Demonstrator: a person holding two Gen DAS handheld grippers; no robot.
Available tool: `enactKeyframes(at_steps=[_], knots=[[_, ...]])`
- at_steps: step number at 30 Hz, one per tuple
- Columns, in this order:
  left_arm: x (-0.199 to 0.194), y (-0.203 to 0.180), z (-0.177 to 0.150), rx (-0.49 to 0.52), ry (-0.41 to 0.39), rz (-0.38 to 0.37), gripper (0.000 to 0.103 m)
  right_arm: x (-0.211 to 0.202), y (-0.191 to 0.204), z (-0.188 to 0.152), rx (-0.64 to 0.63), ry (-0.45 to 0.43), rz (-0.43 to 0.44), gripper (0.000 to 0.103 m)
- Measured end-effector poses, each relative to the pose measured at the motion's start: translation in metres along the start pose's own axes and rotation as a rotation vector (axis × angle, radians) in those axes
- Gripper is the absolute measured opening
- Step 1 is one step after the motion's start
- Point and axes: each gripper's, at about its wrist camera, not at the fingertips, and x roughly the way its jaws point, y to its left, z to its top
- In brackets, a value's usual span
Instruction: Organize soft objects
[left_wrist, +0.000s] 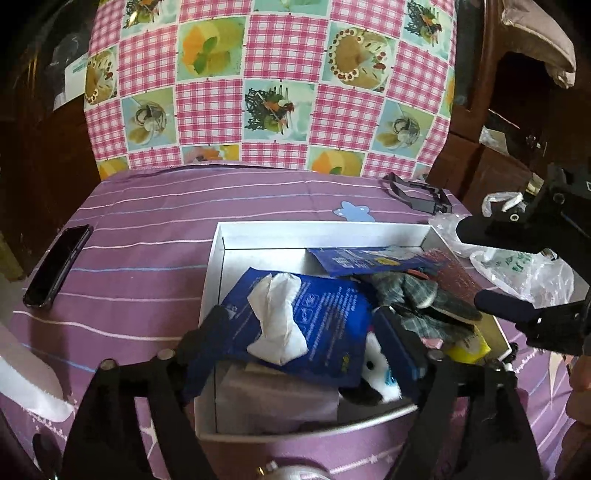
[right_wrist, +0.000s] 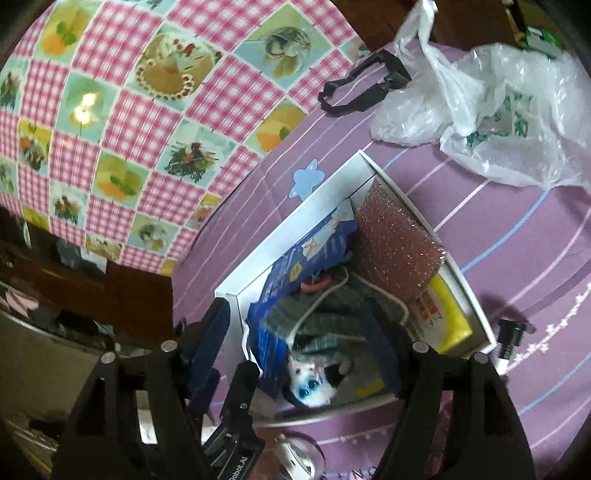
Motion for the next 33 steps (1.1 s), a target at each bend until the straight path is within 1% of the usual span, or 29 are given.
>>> enactKeyframes(at_steps=[3, 5, 7, 11, 17, 21, 23, 25, 26, 27, 30, 33], knots=[[-0.009, -0.005, -0.003, 0.015, 0.005, -0.002, 0.083, -0.009, 0.000, -0.003, -0.016, 0.007, -0.005, 0.074], [-0.014, -0.008, -0.006, 0.018, 0.016, -0.017, 0.084, -0.016, -0.003, -0.005, -0.027, 0.015, -0.015, 0.074], [-0.024, -0.013, -0.010, 0.034, 0.017, -0.031, 0.087, -0.023, -0.005, -0.009, -0.048, 0.023, -0.024, 0.074], [-0.040, -0.024, -0.021, 0.083, 0.013, -0.034, 0.088, -0.037, -0.013, -0.018, -0.096, 0.026, -0.040, 0.074], [-0.061, -0.036, -0.034, 0.138, 0.021, -0.014, 0.088, -0.052, -0.030, -0.030, -0.127, 0.044, -0.049, 0.074], [-0.072, -0.036, -0.045, 0.134, -0.001, 0.029, 0.088, -0.064, -0.032, -0.041, -0.195, 0.042, -0.052, 0.074], [-0.079, -0.032, -0.052, 0.116, -0.018, 0.034, 0.088, -0.072, -0.034, -0.047, -0.239, 0.036, -0.053, 0.074], [-0.083, -0.027, -0.058, 0.099, -0.018, 0.017, 0.088, -0.080, -0.037, -0.054, -0.280, 0.024, -0.059, 0.074], [-0.084, -0.025, -0.061, 0.099, -0.005, 0.003, 0.088, -0.085, -0.039, -0.057, -0.297, 0.011, -0.067, 0.074], [-0.083, -0.025, -0.063, 0.109, 0.011, -0.001, 0.088, -0.091, -0.042, -0.062, -0.319, -0.019, -0.081, 0.074], [-0.083, -0.026, -0.073, 0.124, 0.045, 0.030, 0.088, -0.102, -0.047, -0.074, -0.377, -0.081, -0.119, 0.074], [-0.086, -0.022, -0.086, 0.091, 0.055, -0.009, 0.088, -0.107, -0.055, -0.087, -0.427, -0.111, -0.121, 0.074]])
